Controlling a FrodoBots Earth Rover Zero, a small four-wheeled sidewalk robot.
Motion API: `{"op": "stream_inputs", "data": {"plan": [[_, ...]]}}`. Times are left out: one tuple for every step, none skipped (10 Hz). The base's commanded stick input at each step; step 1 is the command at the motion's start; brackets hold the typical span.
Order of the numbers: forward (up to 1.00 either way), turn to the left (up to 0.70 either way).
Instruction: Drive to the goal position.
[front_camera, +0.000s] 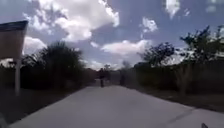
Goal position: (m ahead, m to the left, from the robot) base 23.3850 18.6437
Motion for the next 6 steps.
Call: {"op": "stream_inputs", "data": {"plan": [[0.85, 0.0], [0.85, 0.0], [0.85, 0.0], [0.85, 0.0], [0.85, 0.0], [0.85, 0.0]]}}
